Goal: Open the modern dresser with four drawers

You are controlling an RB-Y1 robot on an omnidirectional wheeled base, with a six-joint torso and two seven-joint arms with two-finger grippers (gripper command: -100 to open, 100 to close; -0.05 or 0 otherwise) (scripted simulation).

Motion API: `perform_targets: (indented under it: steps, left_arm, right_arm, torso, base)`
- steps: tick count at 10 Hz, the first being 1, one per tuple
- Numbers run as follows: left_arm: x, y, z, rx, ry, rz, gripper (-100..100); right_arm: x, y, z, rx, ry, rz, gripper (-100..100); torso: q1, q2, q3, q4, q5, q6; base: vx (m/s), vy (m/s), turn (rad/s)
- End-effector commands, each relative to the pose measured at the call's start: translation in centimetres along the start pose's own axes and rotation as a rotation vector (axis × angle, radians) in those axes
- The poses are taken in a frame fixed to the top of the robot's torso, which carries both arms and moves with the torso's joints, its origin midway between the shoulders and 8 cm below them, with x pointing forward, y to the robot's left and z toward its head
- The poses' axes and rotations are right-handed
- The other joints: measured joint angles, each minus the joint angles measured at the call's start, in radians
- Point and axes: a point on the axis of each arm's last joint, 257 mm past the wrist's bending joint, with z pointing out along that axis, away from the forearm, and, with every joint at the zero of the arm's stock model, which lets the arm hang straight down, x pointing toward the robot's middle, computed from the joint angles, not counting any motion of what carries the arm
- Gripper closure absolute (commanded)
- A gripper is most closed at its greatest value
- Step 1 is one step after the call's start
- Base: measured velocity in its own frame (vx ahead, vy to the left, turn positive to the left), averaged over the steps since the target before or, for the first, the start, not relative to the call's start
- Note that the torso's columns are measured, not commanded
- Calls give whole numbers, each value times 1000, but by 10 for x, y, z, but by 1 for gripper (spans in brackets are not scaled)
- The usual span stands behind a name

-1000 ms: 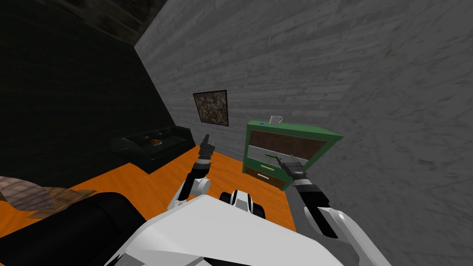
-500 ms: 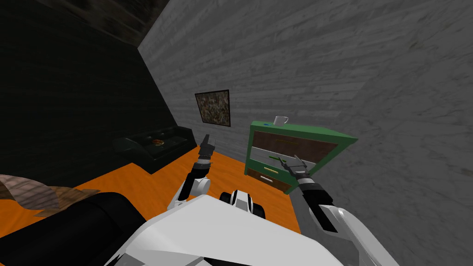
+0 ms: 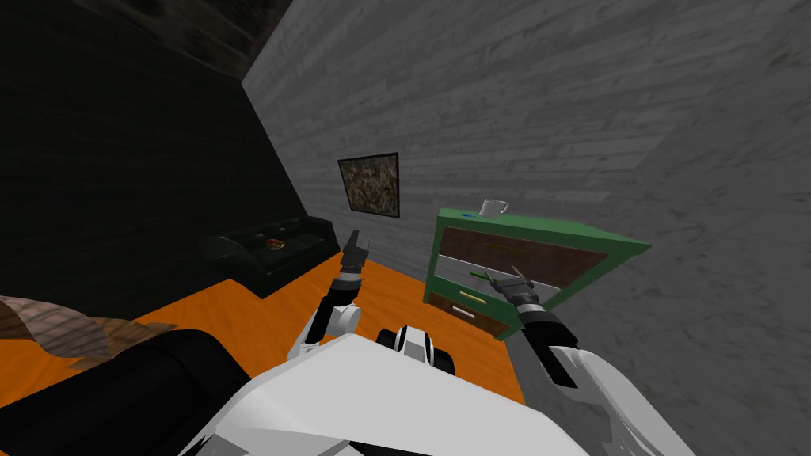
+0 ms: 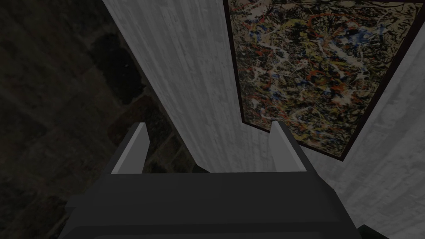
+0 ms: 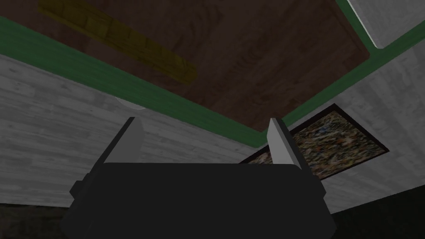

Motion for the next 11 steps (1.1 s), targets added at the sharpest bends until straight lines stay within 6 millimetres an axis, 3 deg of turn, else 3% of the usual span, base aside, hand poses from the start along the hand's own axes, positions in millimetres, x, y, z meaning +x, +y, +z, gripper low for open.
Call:
perform_targets:
  steps: [1,2,7,8,11]
  left_arm:
    - [0,0,0,0,0,0,0]
    - [0,0,0,0,0,0,0]
    - [0,0,0,0,0,0,0]
    - [0,0,0,0,0,0,0]
    - [0,0,0,0,0,0,0]
  right_arm:
    - [16,-17,3,23,47,-145,-100]
    - [16,-17,3,22,48,-153,-100]
    - [52,-65,8,76,156,-477,-100]
    - [53,-65,8,74,157,-491,-100]
    - [68,-98,9,105,220,-692,-100]
  torso:
    - [-1,1,1,0,0,0]
    - [-1,0,0,0,0,0]
    - [-1,0,0,0,0,0]
    - [0,0,0,0,0,0]
    - [0,-1,0,0,0,0]
  base:
    - [50,66,42]
    - [37,57,18]
    - [47,89,36]
    - [41,66,15]
    - [48,76,33]
